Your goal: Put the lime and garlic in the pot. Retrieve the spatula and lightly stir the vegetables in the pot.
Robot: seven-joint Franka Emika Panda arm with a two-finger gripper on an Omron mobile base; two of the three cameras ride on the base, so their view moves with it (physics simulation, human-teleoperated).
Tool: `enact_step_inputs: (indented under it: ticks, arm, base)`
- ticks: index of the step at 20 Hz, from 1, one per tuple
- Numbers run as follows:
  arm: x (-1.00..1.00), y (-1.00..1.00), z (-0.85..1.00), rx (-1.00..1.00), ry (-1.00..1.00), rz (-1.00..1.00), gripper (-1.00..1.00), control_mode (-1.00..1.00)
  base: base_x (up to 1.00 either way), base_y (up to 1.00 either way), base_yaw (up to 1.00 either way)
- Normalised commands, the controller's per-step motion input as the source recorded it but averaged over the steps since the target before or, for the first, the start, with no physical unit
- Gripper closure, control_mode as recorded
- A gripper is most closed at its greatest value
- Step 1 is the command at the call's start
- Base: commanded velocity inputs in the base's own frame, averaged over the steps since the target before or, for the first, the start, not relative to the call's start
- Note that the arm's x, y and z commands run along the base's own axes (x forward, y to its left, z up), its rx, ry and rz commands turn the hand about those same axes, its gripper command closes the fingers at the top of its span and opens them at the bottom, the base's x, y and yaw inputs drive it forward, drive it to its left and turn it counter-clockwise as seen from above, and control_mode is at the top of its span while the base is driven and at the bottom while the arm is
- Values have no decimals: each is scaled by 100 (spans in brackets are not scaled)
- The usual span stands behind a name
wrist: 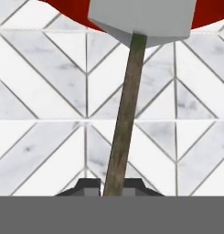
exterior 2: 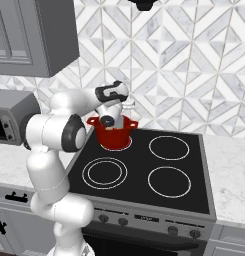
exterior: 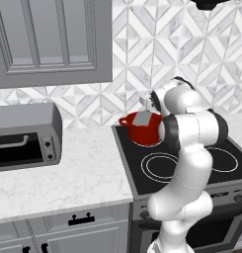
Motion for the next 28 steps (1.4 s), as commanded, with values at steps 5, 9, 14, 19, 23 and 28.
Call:
enact_step_inputs:
  ticks: [5, 9, 14, 19, 23, 28]
  arm:
    - [-13, 0, -10, 0, 2, -6, 100, -100]
    - [-29, 0, 0, 0, 0, -2, 100, -100]
    - [0, 0, 0, 0, 1, 2, 100, -100]
    - [-10, 5, 13, 1, -2, 15, 100, -100]
    - [-26, 0, 40, 0, 1, 17, 100, -100]
    - [-12, 0, 48, 0, 7, 15, 100, -100]
  base:
    - [0, 0, 0]
    - [0, 0, 0]
    - [0, 0, 0]
    - [0, 0, 0]
    - [0, 0, 0]
    - [0, 0, 0]
